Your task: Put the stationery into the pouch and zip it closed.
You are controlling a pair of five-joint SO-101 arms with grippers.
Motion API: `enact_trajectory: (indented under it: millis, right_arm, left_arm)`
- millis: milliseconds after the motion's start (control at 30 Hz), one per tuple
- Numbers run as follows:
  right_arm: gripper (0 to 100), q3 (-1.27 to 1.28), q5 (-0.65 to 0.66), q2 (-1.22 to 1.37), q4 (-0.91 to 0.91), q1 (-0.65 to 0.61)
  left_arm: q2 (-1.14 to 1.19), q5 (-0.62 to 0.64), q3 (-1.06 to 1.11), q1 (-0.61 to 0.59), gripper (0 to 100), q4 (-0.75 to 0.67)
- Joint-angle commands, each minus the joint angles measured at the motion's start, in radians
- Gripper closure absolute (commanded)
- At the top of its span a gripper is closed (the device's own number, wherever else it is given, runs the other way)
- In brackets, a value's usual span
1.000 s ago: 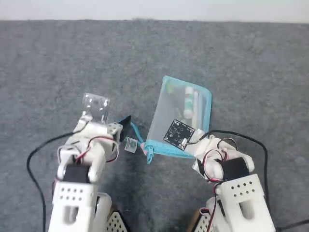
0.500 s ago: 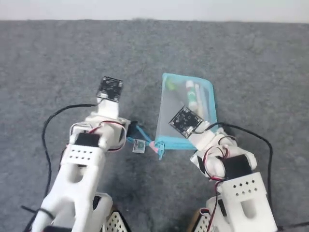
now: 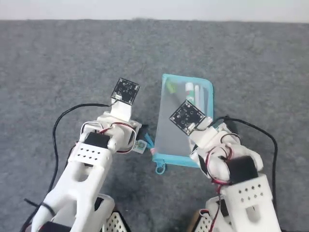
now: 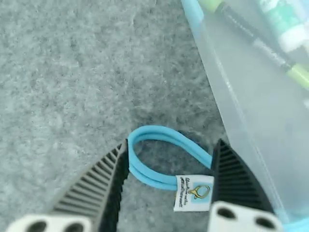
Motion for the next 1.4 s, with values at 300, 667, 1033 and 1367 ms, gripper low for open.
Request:
enact_trajectory:
  millis: [300, 667, 1033, 1367]
  right_arm:
    - [79.6, -0.032, -0.089, 0.073, -0.099, 0.285]
    - [99.1, 0.087, -0.127, 0.099, -0.179, 0.354]
    - [99.1, 0.253, -0.137, 0.097, -0.294, 0.458]
    - [99.1, 0.468, -0.129, -0.216, -0.312, 0.458]
  left_arm:
    - [-0.008, 0.015, -0.050, -0.011, 74, -0.032]
    - [-0.285, 0.020, 0.127, -0.114, 81, -0.141]
    - [-0.695, 0.020, 0.392, -0.112, 82, -0.210]
    - [-0.994, 0.015, 0.562, -0.107, 82, -0.210]
